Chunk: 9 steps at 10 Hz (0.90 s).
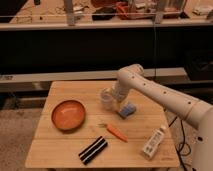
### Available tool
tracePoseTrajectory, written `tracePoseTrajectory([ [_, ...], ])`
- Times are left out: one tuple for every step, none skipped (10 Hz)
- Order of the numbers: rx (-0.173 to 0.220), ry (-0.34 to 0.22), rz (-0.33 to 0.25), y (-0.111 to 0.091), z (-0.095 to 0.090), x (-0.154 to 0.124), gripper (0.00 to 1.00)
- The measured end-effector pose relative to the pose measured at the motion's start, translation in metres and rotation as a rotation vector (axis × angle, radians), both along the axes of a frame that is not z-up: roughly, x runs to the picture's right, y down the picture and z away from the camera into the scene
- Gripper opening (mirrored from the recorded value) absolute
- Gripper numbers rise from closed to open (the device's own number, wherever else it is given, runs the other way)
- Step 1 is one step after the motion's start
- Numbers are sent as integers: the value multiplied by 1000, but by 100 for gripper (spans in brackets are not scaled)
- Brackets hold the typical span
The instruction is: Pick up the ceramic cup
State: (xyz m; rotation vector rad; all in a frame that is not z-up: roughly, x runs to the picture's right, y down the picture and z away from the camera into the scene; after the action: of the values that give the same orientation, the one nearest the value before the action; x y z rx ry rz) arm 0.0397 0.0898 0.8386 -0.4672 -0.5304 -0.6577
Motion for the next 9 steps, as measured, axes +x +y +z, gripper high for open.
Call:
tracePoseTrajectory([
  [-4, -1, -1, 1, 1, 0, 80],
  [-6, -3, -2, 2, 1, 0, 80],
  [-9, -3, -3, 2, 1, 1, 80],
  [-13, -4, -8, 3, 2, 0, 80],
  [-17, -7, -14, 4, 3, -2, 80],
  [-20, -10, -17, 5, 4, -3, 80],
  [-23, -10, -19, 6, 4, -3, 80],
  [-26, -9, -20, 7, 5, -2, 80],
  [-30, -11, -25, 8, 6, -2, 80],
])
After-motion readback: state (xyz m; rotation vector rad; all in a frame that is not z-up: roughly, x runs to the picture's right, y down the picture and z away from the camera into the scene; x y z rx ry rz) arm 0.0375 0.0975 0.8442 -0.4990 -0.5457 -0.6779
